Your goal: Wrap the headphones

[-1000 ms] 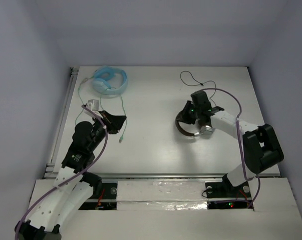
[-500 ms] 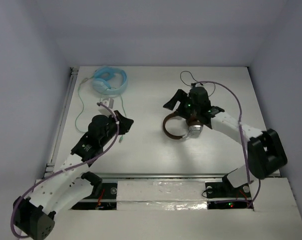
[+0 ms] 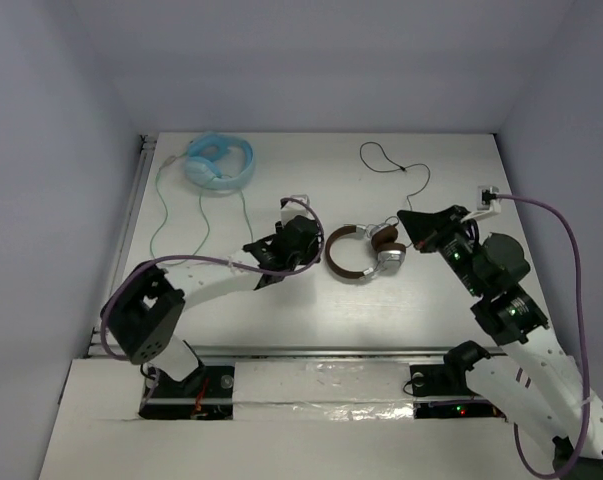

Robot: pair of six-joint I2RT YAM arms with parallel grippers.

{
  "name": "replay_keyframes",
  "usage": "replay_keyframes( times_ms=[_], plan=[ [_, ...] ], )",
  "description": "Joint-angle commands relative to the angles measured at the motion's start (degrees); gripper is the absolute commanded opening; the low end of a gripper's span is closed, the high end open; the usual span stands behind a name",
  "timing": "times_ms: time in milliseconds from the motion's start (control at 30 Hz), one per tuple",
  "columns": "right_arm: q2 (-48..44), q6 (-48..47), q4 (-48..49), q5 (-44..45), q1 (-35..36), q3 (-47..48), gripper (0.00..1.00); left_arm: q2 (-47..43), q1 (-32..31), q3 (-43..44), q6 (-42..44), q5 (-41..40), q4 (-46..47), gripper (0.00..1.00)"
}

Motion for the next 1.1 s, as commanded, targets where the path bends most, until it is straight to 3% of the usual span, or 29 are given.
replay_keyframes(
  times_ms=[0, 33, 167, 267, 567, 800, 933, 1067],
  plan=[
    [-1.04, -1.75, -3.16, 0.88, -0.11, -2.29, 0.0, 5.12, -0.95, 7.03, 1.37, -3.31, 0.62, 0.43],
    [-1.05, -3.06, -3.69, 0.35, -0.11, -2.29, 0.02, 8.1, -0.95, 8.08, 1.28, -3.83, -0.6, 0.44],
    [-1.66, -4.3, -4.32, -2.73, -0.11, -2.81, 0.46, 13.22, -2.09, 12.48, 0.84, -4.89, -1.49, 0.49],
    [-2.98, -3.87, -2.12, -5.02, -0.11, -4.92, 0.52, 16.73, -3.5, 15.81, 0.75, -5.32, -2.11, 0.51],
    [-5.35, -3.08, -2.2, -3.79, -0.11, -6.33, 0.52, 25.88, -5.17, 23.39, 0.4, -8.31, -9.14, 0.5],
    [-7.64, -0.62, -1.85, -1.94, -0.11, -6.51, 0.44, 29.22, -6.23, 25.23, 0.05, -11.74, -11.95, 0.49],
    [-7.73, 0.7, -1.06, -2.55, -0.11, -6.68, 0.36, 32.11, -6.23, 26.46, -0.04, -11.57, -12.48, 0.47],
    [-7.64, 1.05, -0.62, -4.49, -0.11, -7.12, 0.13, 33.17, -6.75, 26.55, -0.13, -11.57, -11.87, 0.41]
  ],
)
